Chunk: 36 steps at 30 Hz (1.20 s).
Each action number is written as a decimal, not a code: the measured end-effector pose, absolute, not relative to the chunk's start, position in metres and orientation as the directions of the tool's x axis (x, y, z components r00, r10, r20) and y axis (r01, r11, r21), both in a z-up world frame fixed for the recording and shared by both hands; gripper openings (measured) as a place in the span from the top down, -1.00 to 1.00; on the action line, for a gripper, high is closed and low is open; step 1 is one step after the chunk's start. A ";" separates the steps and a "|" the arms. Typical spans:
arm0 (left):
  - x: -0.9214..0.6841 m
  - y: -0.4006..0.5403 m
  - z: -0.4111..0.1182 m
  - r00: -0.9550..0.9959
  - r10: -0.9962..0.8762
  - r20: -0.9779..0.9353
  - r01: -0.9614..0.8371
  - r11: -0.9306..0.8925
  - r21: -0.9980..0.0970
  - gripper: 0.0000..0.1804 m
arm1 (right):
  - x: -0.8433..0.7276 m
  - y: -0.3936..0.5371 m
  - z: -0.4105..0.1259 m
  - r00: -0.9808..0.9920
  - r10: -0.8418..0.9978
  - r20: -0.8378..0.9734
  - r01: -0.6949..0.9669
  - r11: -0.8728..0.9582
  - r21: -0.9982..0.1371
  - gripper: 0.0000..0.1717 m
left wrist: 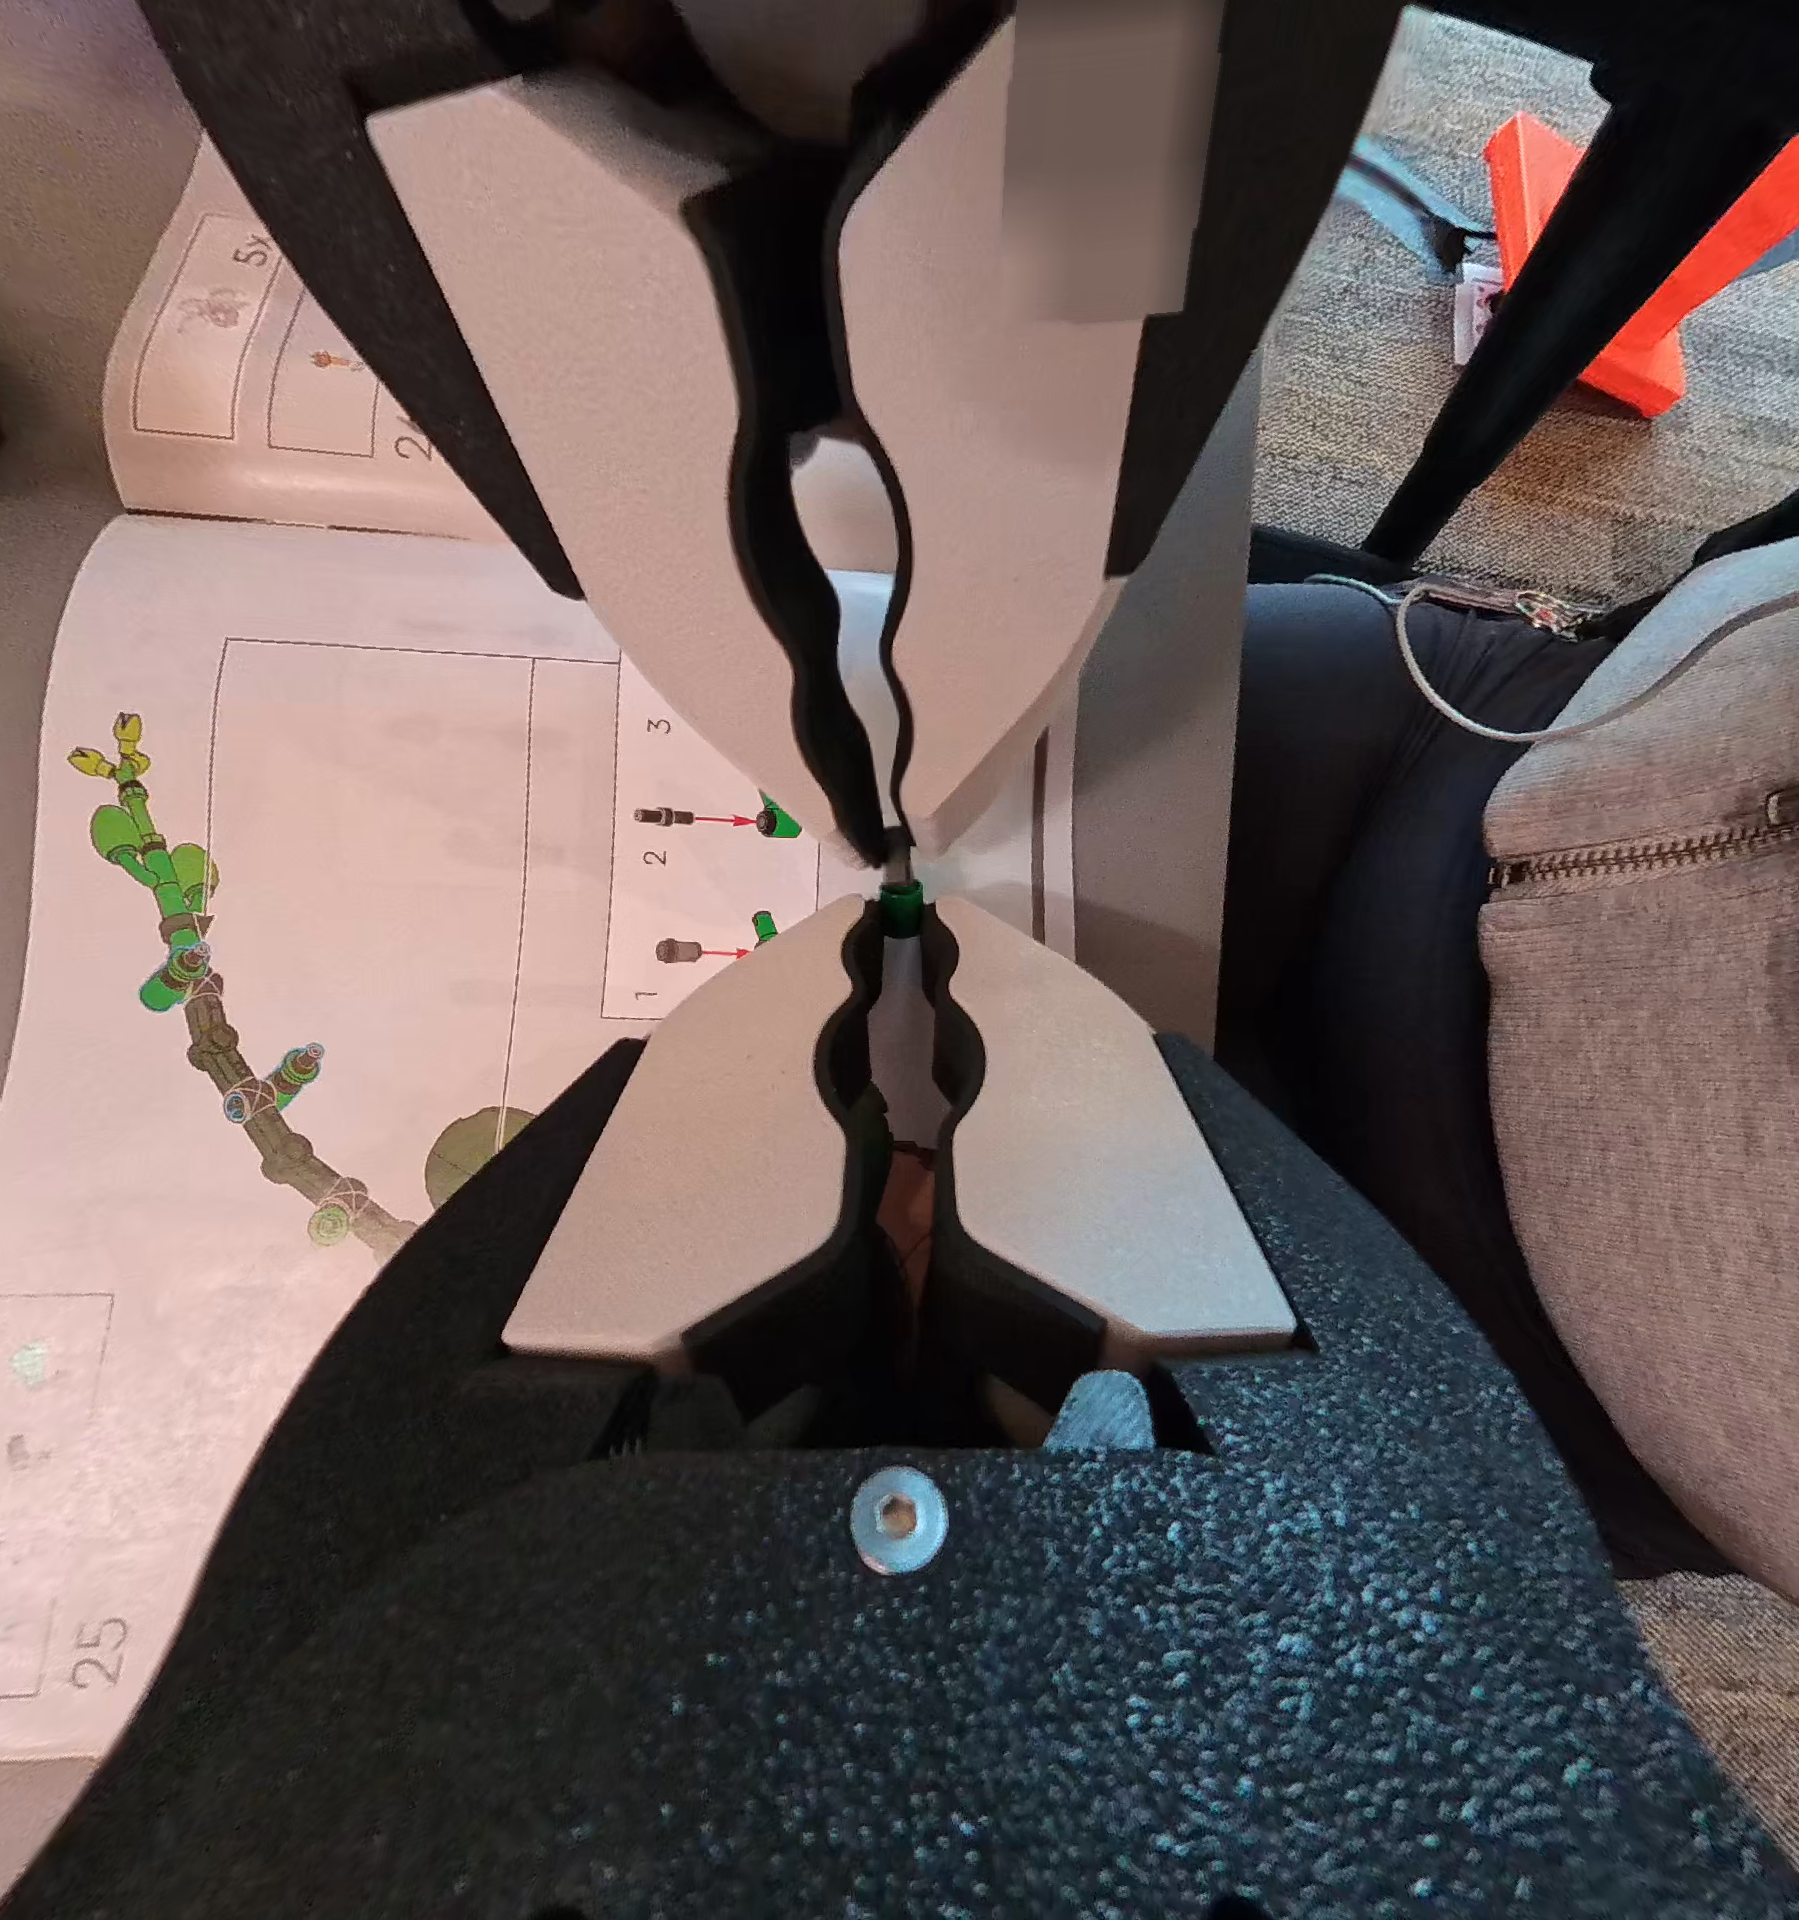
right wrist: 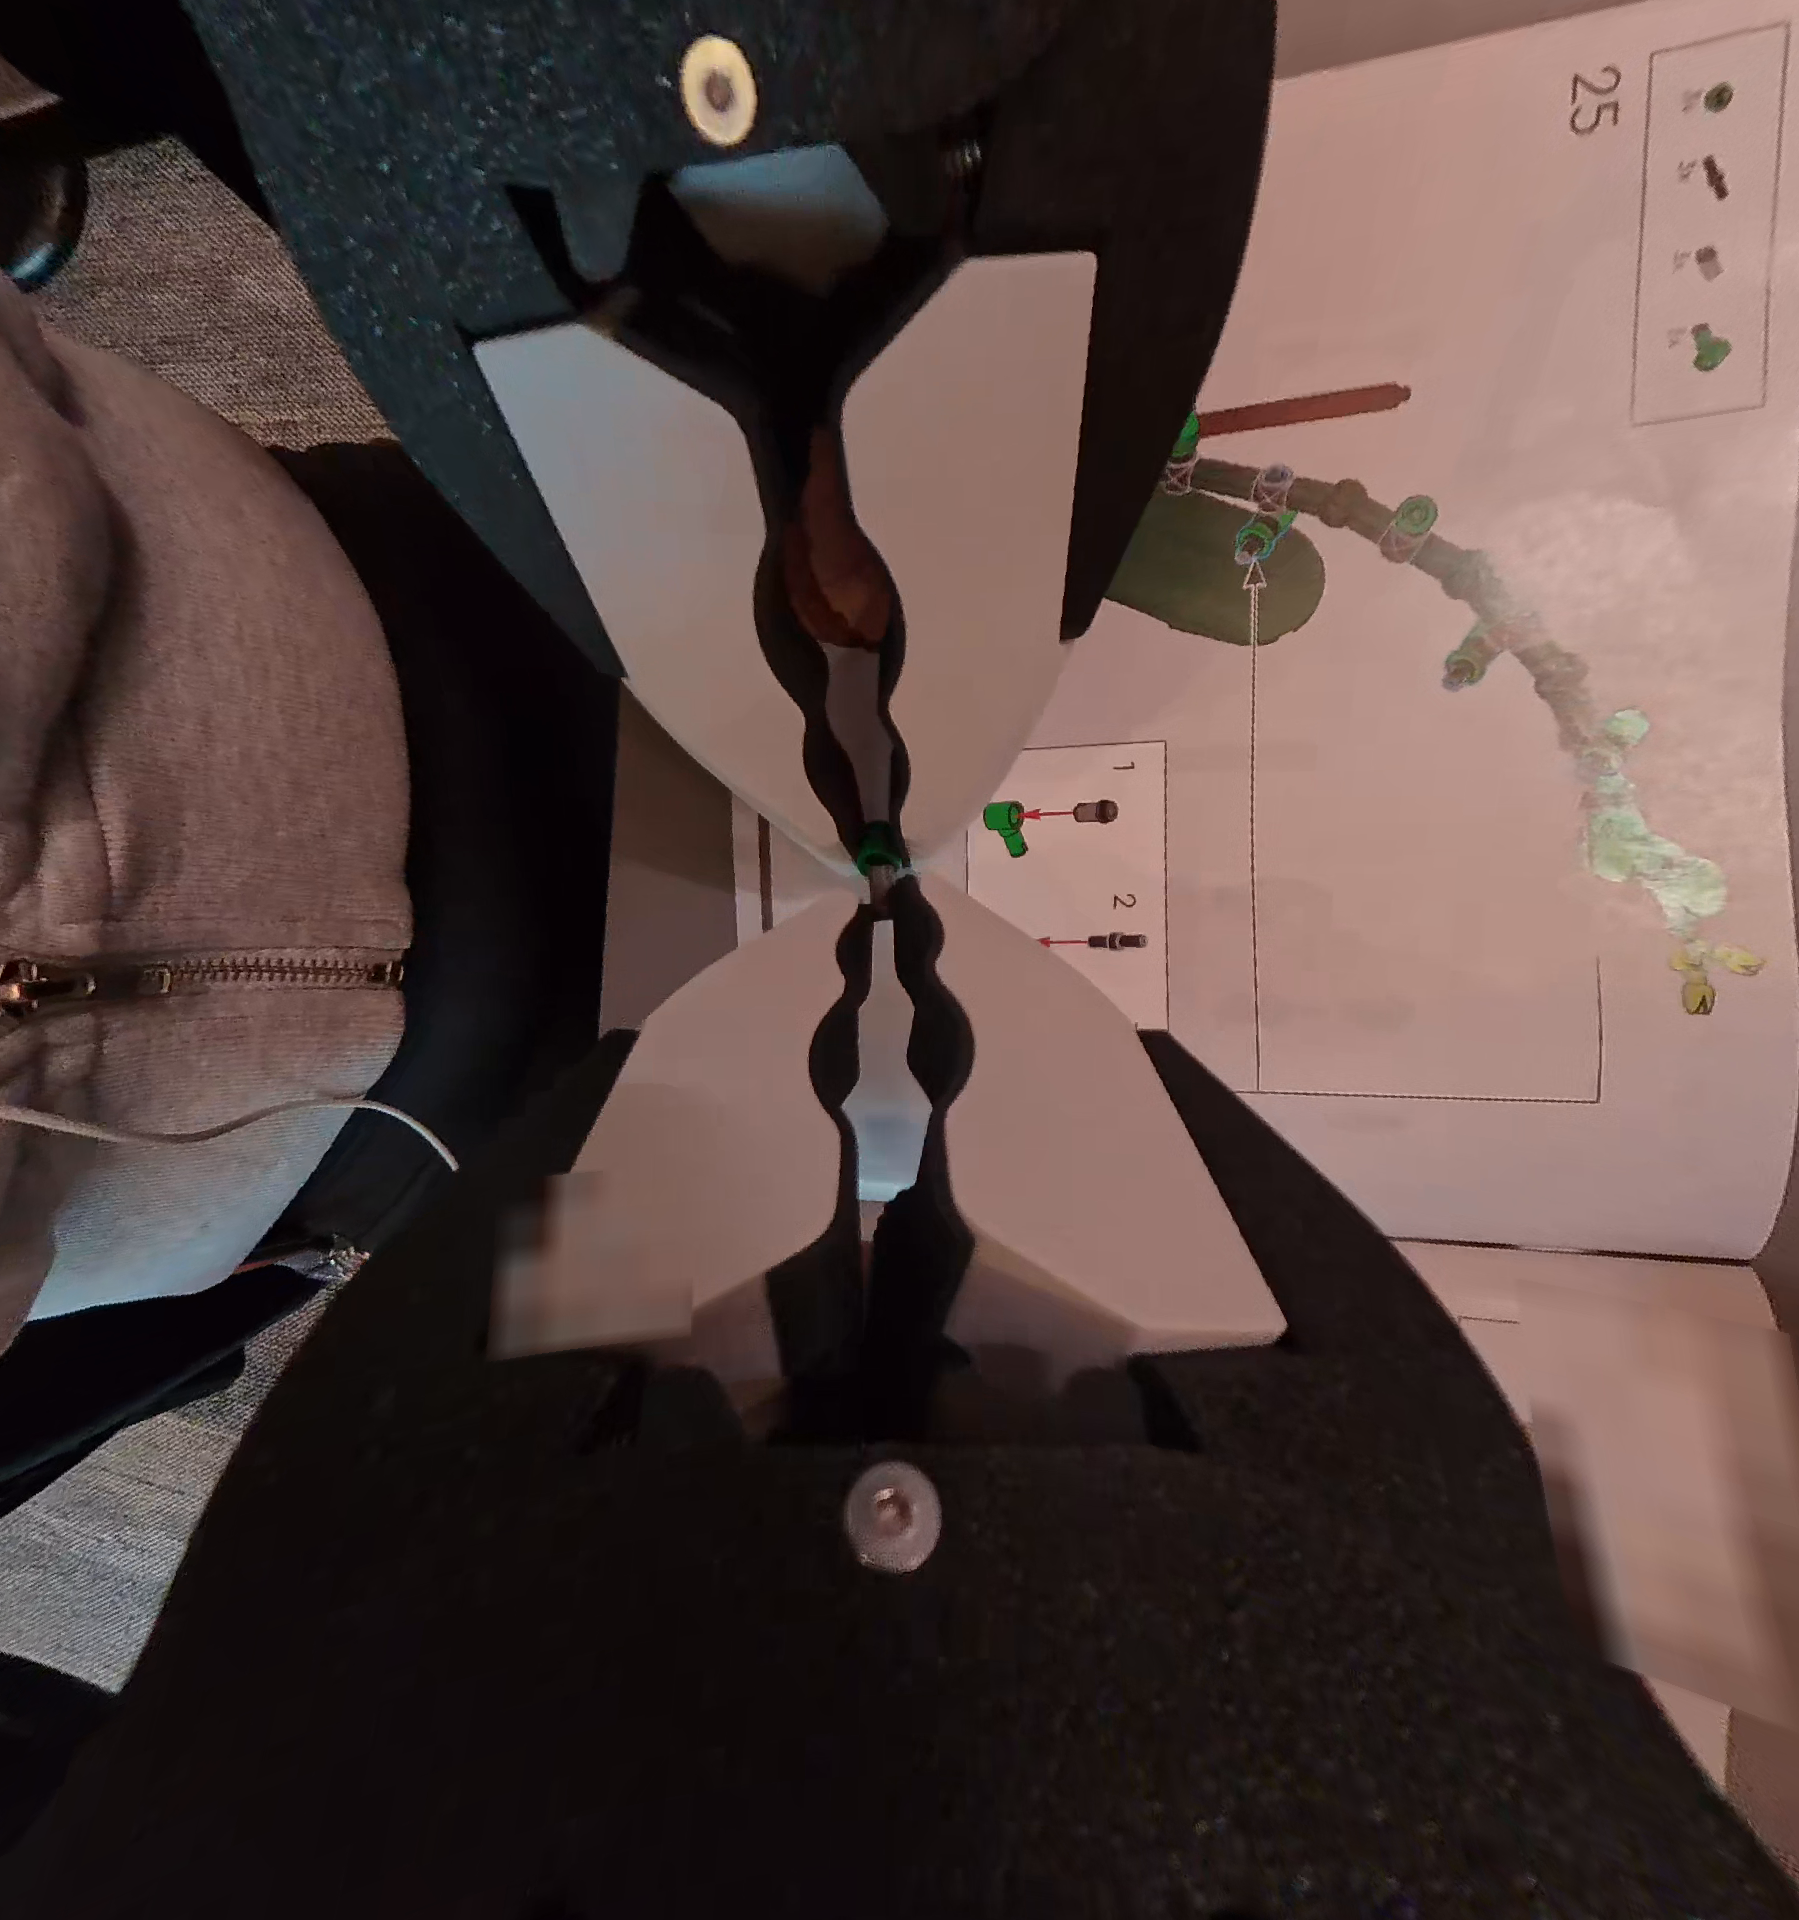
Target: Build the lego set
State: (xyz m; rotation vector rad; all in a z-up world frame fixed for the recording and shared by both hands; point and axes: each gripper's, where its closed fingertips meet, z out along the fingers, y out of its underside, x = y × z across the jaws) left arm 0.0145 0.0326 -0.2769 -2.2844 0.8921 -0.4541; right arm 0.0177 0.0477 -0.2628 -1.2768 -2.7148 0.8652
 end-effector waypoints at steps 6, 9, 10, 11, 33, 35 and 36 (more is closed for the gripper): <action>0.015 0.036 -0.277 0.724 -0.686 0.066 -0.495 -0.585 -0.643 0.93 | 0.017 0.049 -0.261 -0.651 0.735 -0.189 0.716 0.511 -0.476 0.96; 0.015 0.037 -0.278 0.727 -0.683 0.063 -0.498 -0.589 -0.636 0.93 | 0.016 0.050 -0.260 -0.623 0.756 -0.201 0.735 0.478 -0.480 0.96; 0.015 0.037 -0.278 0.728 -0.684 0.058 -0.500 -0.586 -0.637 0.93 | 0.016 0.051 -0.260 -0.612 0.763 -0.207 0.742 0.464 -0.484 0.96; 0.015 0.038 -0.278 0.728 -0.684 0.054 -0.501 -0.584 -0.639 0.93 | 0.016 0.052 -0.260 -0.603 0.768 -0.215 0.747 0.449 -0.490 0.96; 0.015 0.043 -0.277 0.727 -0.685 -0.056 -0.563 -0.546 -0.621 0.93 | 0.018 0.054 -0.257 -0.535 0.789 -0.302 0.816 0.391 -0.425 0.95; 0.015 0.043 -0.277 0.727 -0.685 -0.054 -0.560 -0.546 -0.623 0.93 | 0.019 0.054 -0.258 -0.538 0.789 -0.296 0.815 0.396 -0.423 0.95; 0.015 0.043 -0.277 0.727 -0.685 -0.052 -0.560 -0.546 -0.623 0.93 | 0.018 0.054 -0.258 -0.539 0.789 -0.294 0.814 0.398 -0.424 0.95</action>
